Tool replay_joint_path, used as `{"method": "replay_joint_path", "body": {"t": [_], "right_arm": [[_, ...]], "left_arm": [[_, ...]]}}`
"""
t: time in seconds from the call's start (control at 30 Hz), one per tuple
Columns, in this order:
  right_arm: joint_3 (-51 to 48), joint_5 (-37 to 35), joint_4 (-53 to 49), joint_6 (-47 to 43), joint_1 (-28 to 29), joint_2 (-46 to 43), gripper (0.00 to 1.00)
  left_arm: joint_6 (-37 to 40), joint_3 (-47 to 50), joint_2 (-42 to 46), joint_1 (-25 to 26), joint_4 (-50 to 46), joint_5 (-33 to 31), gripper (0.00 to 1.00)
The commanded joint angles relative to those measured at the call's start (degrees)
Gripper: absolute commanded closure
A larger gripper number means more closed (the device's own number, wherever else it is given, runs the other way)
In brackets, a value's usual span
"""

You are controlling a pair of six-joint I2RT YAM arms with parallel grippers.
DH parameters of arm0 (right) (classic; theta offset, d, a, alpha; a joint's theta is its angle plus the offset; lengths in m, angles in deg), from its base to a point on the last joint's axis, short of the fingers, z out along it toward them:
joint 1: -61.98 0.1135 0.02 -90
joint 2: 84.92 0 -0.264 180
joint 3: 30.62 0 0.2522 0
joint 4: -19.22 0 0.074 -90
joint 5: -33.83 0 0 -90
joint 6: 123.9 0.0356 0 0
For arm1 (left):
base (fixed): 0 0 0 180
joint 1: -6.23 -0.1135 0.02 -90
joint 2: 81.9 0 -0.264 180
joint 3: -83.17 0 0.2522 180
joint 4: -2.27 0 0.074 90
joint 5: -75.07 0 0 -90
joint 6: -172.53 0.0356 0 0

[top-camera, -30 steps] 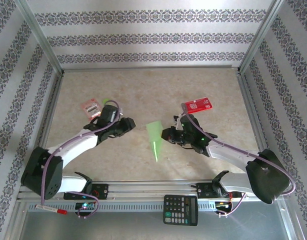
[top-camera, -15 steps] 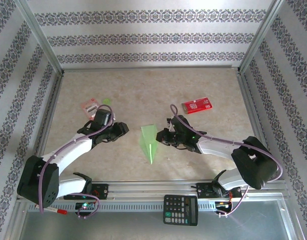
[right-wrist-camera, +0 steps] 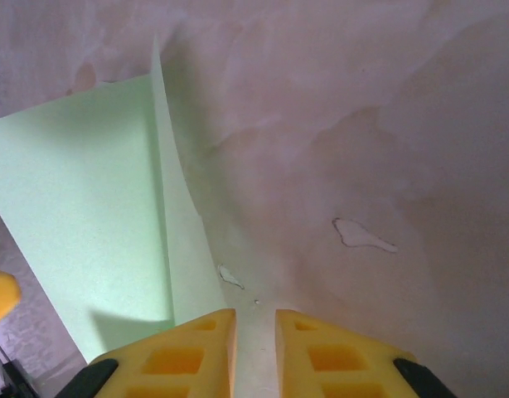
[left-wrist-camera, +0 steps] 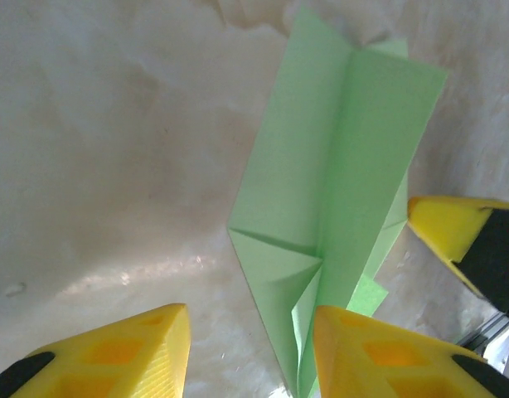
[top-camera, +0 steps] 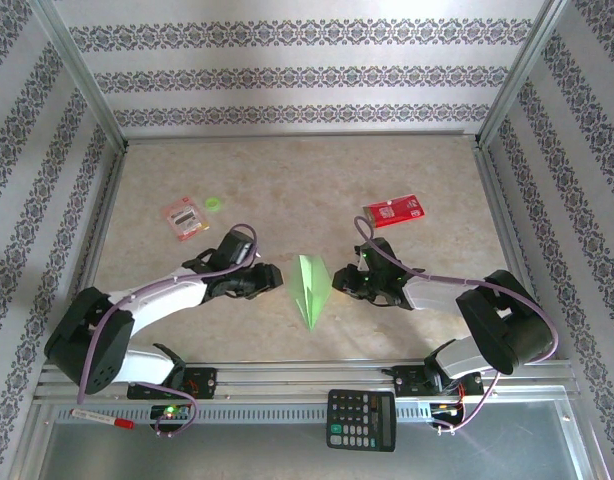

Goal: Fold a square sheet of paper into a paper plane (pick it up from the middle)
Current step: Move a paper plane to the bottom-center of the table.

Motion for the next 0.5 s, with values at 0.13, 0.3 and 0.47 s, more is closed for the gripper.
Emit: {"method": "replay_joint_path", "body": {"t": [0.13, 0.3, 0.47], "right_arm": [[-0.1, -0.1, -1.6, -3.3, -0.3, 1.3, 0.86], [3.1, -3.3, -10.4, -6.9, 0.2, 1.5, 0.87], [4.3, -4.7, -15.5, -9.2, 0.0, -4.2, 0.84]], "left_arm": [[-1.3, -3.1, -4.2, 2.7, 4.6, 3.3, 0.57], [-1.1, -5.5, -7.4, 3.6, 6.8, 5.5, 0.57], [-0.4, -7.8, -9.0, 3.9, 5.6, 5.4, 0.58]]}}
